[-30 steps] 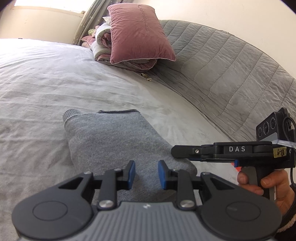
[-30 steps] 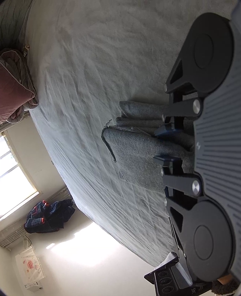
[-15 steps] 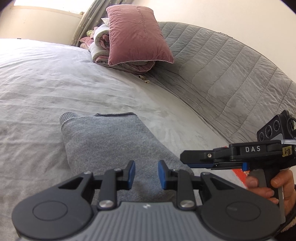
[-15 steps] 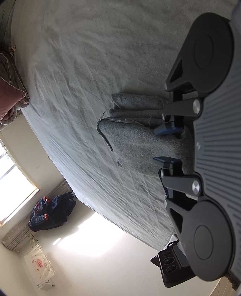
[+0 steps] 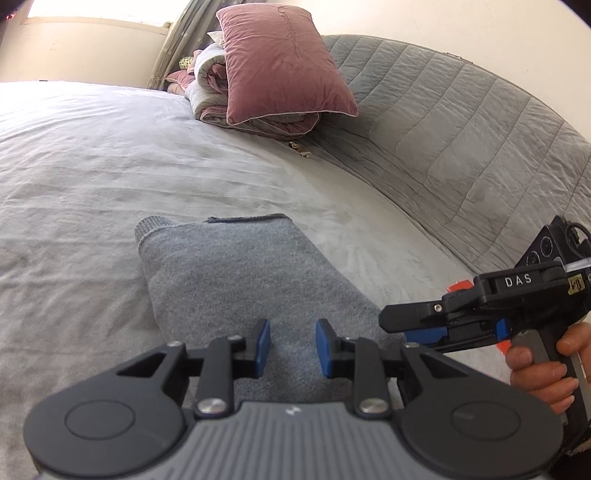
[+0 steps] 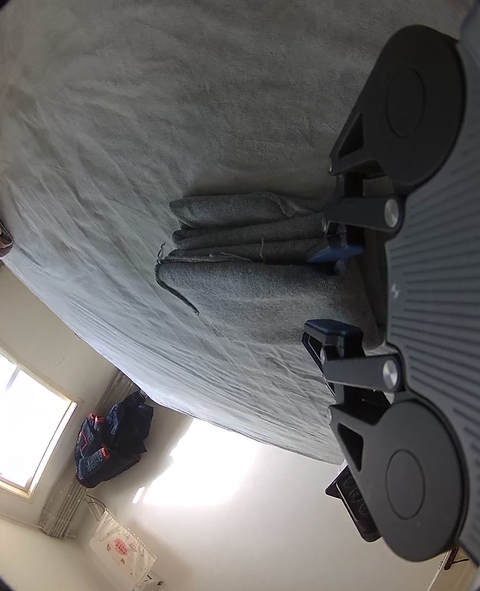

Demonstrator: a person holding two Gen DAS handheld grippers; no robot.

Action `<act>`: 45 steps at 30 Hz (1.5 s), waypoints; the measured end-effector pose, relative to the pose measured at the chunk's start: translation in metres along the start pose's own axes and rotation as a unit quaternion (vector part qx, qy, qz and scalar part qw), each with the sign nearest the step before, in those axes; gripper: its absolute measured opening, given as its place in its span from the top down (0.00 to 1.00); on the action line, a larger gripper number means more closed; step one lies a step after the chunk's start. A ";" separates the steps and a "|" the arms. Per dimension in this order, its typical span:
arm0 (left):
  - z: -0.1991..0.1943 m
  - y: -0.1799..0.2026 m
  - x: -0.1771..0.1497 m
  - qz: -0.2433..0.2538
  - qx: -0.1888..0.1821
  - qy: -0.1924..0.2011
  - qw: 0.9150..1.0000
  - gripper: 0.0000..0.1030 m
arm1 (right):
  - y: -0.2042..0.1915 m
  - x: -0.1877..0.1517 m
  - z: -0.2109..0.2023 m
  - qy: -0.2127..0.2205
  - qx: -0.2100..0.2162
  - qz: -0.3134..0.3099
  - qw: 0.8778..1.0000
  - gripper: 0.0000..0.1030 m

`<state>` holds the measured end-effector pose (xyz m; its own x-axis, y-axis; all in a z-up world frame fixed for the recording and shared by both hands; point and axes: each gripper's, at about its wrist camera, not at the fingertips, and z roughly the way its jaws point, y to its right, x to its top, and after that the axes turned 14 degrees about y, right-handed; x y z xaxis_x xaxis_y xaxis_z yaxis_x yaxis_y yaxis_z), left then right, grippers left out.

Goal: Fold clothes

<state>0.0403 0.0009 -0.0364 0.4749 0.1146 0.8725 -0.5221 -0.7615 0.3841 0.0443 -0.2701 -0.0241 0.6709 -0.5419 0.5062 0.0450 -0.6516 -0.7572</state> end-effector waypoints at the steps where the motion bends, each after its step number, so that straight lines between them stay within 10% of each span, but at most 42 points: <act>1: 0.001 0.001 -0.001 0.000 0.000 -0.001 1.000 0.74 | 0.000 -0.002 0.001 -0.002 -0.002 0.000 1.000 0.62; 6: 0.000 0.004 -0.003 -0.004 -0.003 0.000 1.000 0.74 | -0.001 -0.012 -0.001 0.011 -0.003 -0.004 1.000 0.61; 11: -0.008 0.008 0.000 -0.002 -0.010 0.006 1.000 0.74 | -0.002 -0.017 -0.006 0.033 -0.011 0.001 0.999 0.87; 19: -0.021 0.003 0.012 -0.003 0.014 0.026 1.000 0.74 | -0.021 -0.015 -0.030 0.062 0.008 -0.027 0.998 0.91; 29: -0.002 0.017 -0.006 0.042 0.028 -0.007 0.999 0.74 | 0.004 -0.026 -0.015 0.005 -0.067 -0.048 0.997 0.91; 36: -0.007 0.014 0.000 0.042 0.035 -0.001 0.998 0.74 | -0.002 -0.021 -0.026 0.020 -0.052 -0.055 0.997 0.81; 39: -0.008 0.009 0.004 0.041 0.048 0.007 0.998 0.73 | 0.004 -0.012 -0.030 0.058 -0.050 -0.035 0.996 0.60; 45: -0.006 -0.006 0.011 0.018 0.092 0.025 0.995 0.69 | 0.009 0.009 -0.017 0.114 -0.028 -0.011 0.993 0.58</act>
<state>0.0447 0.0103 -0.0276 0.4195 0.1138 0.9006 -0.3973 -0.8690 0.2949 0.0381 -0.2895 -0.0197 0.4846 -0.6293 0.6075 0.0119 -0.6898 -0.7239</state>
